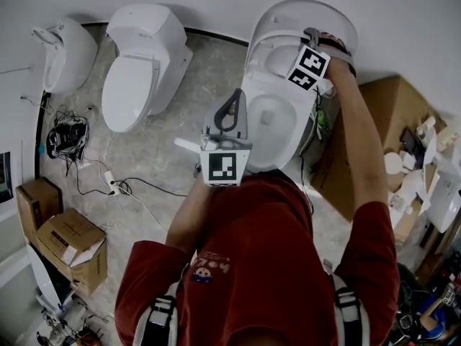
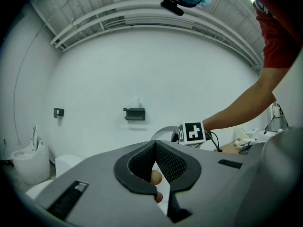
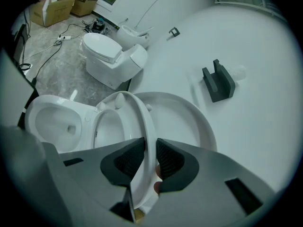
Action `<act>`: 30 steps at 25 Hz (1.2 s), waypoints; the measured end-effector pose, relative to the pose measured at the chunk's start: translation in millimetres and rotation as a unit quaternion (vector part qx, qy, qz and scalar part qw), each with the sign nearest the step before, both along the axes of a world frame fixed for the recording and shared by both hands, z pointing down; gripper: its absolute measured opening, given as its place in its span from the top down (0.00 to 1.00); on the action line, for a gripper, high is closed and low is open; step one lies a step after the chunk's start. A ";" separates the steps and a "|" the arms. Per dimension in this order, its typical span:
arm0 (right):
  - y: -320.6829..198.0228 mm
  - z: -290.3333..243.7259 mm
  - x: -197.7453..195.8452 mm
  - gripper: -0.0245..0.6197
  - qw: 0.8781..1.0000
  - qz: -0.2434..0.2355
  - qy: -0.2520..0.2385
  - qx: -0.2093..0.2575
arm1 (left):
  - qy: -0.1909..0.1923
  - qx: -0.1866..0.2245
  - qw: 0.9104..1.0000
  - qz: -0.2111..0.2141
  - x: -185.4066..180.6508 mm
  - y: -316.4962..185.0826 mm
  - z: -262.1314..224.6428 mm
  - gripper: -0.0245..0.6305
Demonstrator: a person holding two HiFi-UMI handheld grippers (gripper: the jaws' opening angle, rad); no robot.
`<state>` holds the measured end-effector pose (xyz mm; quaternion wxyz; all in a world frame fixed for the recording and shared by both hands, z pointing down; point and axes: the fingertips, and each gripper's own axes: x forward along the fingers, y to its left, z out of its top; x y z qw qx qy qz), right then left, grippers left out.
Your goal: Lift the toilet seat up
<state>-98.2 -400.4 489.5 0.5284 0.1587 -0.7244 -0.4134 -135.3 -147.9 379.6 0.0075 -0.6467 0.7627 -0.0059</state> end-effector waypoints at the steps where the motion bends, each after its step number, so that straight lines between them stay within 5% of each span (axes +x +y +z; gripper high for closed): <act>1: -2.8 -0.2 -1.2 0.85 1.000 0.001 0.001 0.000 | -0.002 0.000 1.000 0.000 -0.1 -0.3 -0.1 0.95; 30: -28.5 0.7 -10.8 0.84 1.000 0.004 -0.031 0.001 | -0.009 -0.003 1.000 -0.015 8.7 6.4 -5.2 0.95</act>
